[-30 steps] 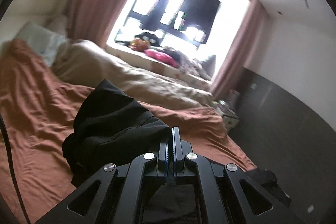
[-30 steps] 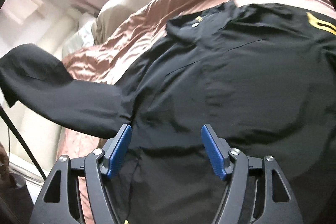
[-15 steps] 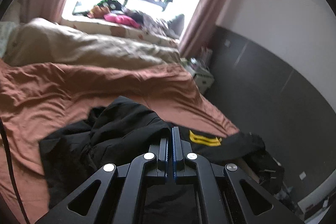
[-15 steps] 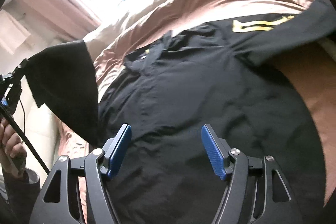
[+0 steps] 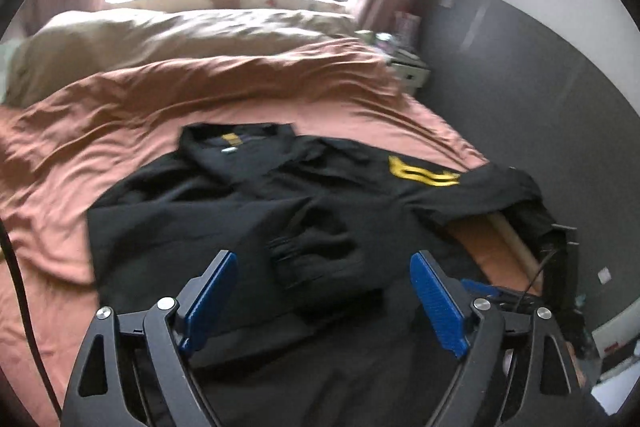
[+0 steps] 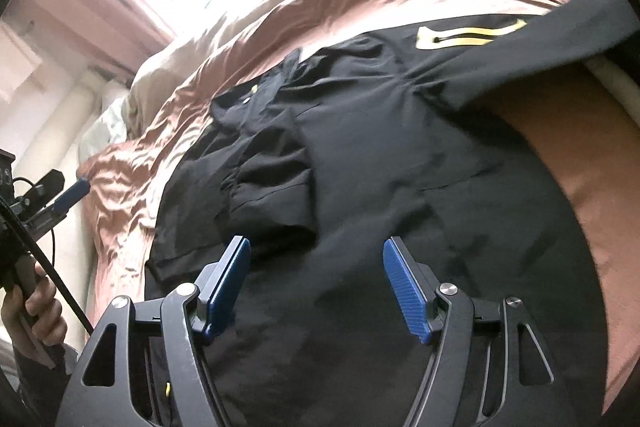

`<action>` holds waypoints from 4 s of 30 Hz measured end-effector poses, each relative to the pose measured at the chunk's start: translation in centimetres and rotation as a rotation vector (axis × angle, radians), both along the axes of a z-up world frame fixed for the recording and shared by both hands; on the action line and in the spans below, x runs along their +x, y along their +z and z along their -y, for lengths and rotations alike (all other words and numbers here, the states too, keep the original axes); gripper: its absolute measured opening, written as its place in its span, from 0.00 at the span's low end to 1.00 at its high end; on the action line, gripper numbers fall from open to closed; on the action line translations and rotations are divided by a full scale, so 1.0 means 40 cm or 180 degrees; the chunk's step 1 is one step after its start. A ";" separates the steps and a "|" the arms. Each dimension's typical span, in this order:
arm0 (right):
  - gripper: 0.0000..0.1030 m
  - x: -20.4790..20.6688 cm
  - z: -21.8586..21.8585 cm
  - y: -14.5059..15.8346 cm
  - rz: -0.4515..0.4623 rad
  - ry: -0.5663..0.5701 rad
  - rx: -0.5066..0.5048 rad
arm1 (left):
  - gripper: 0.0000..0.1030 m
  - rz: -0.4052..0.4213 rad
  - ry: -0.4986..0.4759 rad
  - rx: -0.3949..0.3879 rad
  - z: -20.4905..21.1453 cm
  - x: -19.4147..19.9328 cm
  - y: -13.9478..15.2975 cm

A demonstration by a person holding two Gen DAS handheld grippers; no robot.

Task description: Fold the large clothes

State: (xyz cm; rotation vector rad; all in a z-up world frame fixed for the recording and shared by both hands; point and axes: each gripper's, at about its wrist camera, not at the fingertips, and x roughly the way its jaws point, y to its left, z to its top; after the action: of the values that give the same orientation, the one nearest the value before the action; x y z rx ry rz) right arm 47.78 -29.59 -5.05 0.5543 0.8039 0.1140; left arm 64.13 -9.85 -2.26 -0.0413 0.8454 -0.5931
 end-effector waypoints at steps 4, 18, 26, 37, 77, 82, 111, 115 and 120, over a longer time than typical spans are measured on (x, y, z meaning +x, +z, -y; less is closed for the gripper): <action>0.66 0.063 -0.075 0.000 -0.0005 0.0175 -0.0201 | 0.86 -0.0048 0.0377 0.0063 -0.135 -0.019 -0.026; 0.66 0.344 -0.355 -0.086 -0.0287 0.0570 -0.1041 | 0.85 -0.0208 0.1082 0.0005 -0.446 -0.082 -0.134; 0.56 0.428 -0.476 -0.159 -0.0516 0.0752 -0.1827 | 0.56 -0.0434 0.1222 0.0045 -0.488 -0.069 -0.240; 0.51 0.439 -0.277 -0.058 -0.0391 0.0088 -0.1817 | 0.44 -0.0468 0.1115 0.0217 -0.437 -0.040 -0.318; 0.29 0.136 0.445 -0.030 0.0044 -0.1473 0.0149 | 0.32 -0.0404 0.1107 0.0506 -0.367 -0.133 -0.290; 0.00 0.136 0.459 -0.018 0.0255 -0.1515 0.0185 | 0.32 -0.0419 0.1191 0.0511 -0.389 -0.149 -0.291; 0.00 0.263 -0.128 0.120 0.0475 0.0649 -0.0660 | 0.32 -0.0364 0.1390 0.0237 -0.513 -0.272 -0.264; 0.02 0.319 -0.173 0.010 0.0027 0.0713 -0.0790 | 0.32 -0.0388 0.1426 0.0236 -0.539 -0.282 -0.272; 0.24 0.343 -0.164 -0.095 -0.0415 0.0727 -0.0787 | 0.32 -0.0430 0.1485 0.0222 -0.566 -0.293 -0.281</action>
State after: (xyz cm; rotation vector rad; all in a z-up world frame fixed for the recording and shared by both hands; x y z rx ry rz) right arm 61.49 -23.04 -8.86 0.2368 0.9914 0.1869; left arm 52.40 12.78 -13.48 -0.2111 0.9482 -0.1227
